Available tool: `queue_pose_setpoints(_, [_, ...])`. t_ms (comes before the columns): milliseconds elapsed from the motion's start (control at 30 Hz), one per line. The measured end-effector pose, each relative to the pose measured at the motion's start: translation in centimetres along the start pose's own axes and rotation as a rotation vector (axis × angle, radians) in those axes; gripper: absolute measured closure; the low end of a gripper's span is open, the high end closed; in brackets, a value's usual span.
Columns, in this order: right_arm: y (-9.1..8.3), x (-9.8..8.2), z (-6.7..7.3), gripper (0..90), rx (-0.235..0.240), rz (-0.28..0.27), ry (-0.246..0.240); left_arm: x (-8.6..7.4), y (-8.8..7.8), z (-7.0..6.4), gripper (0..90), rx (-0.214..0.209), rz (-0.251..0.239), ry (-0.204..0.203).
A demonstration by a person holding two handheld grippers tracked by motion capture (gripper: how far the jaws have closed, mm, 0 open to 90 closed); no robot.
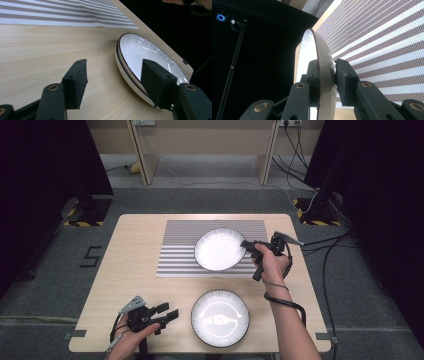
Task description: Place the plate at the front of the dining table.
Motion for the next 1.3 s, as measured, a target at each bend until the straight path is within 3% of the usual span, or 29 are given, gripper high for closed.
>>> queue_pose_setpoints(667, [1.1,1.2,-0.8,73.6,-0.024,-0.020,0.021,-0.1,0.0,0.2,37.6,0.002,0.005,-0.002])
queue_pose_setpoints(1300, [2.1,3.2,-0.6,73.4,-0.043,-0.048,0.037,-0.2,0.0,0.2,37.6,0.000,0.006,-0.002])
Point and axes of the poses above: each handheld gripper's, and its own axes: y roughly forward along the jaws, x roughly out of its top, z roughly to its left, the point moved 9 cm from there along y, roughly forward along the jaws
